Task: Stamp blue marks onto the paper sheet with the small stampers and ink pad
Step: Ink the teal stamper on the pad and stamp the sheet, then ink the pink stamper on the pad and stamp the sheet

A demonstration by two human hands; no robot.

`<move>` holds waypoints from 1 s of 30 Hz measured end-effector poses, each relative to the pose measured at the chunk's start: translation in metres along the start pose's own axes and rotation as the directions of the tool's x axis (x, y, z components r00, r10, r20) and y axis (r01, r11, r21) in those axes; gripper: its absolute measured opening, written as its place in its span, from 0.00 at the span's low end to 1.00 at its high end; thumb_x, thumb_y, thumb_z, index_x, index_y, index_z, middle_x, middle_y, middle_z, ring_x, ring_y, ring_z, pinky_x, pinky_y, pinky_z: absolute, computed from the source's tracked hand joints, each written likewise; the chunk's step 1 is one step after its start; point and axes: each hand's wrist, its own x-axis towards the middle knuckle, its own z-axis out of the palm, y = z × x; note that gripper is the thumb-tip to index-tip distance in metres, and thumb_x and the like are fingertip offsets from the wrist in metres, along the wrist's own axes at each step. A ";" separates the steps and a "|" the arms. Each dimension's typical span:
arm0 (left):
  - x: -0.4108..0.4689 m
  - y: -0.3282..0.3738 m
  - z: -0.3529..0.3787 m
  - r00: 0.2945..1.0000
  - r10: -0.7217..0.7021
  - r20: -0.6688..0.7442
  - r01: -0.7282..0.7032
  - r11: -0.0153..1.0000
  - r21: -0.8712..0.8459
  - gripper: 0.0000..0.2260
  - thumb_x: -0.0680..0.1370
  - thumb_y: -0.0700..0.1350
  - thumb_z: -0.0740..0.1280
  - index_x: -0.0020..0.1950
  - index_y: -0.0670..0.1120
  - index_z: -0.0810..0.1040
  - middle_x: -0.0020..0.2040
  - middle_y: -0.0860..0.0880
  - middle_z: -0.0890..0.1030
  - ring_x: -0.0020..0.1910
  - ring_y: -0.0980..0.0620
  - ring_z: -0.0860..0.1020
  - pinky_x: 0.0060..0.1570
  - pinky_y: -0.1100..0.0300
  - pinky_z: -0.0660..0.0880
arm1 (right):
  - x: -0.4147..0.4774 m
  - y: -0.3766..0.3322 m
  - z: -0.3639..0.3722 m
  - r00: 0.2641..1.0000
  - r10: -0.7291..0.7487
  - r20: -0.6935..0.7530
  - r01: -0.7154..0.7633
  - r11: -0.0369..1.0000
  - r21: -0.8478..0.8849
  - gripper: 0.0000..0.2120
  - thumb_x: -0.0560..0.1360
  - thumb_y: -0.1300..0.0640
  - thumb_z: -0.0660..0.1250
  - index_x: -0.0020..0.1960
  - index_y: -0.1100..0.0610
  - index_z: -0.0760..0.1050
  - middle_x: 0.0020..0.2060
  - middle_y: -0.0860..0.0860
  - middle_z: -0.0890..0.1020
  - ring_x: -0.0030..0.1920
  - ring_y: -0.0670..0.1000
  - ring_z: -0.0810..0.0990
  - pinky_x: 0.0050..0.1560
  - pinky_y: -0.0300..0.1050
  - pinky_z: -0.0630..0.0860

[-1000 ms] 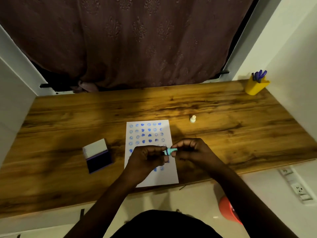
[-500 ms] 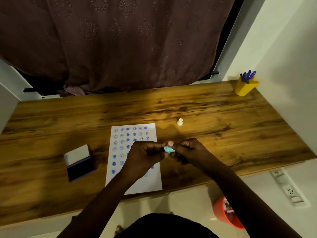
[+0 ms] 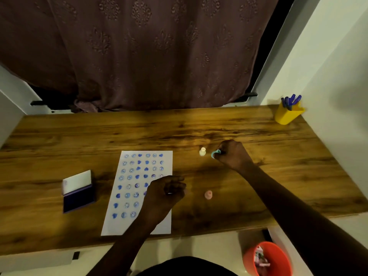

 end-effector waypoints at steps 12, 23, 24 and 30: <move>-0.013 -0.012 -0.001 0.986 0.023 -0.164 -0.020 1.000 0.019 0.18 0.73 0.36 0.77 0.49 0.61 0.84 0.46 0.57 0.89 0.49 0.56 0.87 0.51 0.65 0.81 | 0.047 0.014 0.029 0.997 -0.036 0.073 0.049 0.982 -0.183 0.18 0.77 0.53 0.71 0.65 0.58 0.78 0.58 0.58 0.83 0.57 0.59 0.82 0.56 0.52 0.81; -0.006 -0.014 0.000 0.989 0.039 -0.143 -0.036 0.999 0.026 0.18 0.73 0.37 0.77 0.48 0.63 0.84 0.46 0.57 0.89 0.49 0.56 0.87 0.54 0.60 0.81 | 0.034 0.011 0.011 0.995 -0.054 0.082 0.066 0.986 -0.155 0.24 0.77 0.49 0.71 0.70 0.56 0.75 0.59 0.57 0.83 0.58 0.58 0.82 0.55 0.52 0.82; -0.004 -0.014 -0.001 0.989 0.037 -0.141 -0.034 0.999 0.025 0.18 0.73 0.38 0.78 0.48 0.64 0.84 0.46 0.58 0.88 0.49 0.56 0.87 0.55 0.60 0.81 | 0.027 0.009 0.007 0.997 -0.043 0.063 0.050 0.992 -0.114 0.22 0.76 0.49 0.72 0.68 0.57 0.77 0.57 0.57 0.84 0.56 0.57 0.84 0.54 0.51 0.82; 0.000 -0.023 -0.006 0.992 0.020 -0.123 -0.017 1.000 0.019 0.20 0.73 0.39 0.78 0.48 0.68 0.84 0.46 0.57 0.88 0.49 0.55 0.87 0.56 0.54 0.81 | -0.052 0.003 0.030 0.977 -0.045 0.209 0.057 0.997 -0.052 0.17 0.73 0.41 0.74 0.55 0.51 0.83 0.51 0.49 0.87 0.50 0.49 0.84 0.43 0.38 0.74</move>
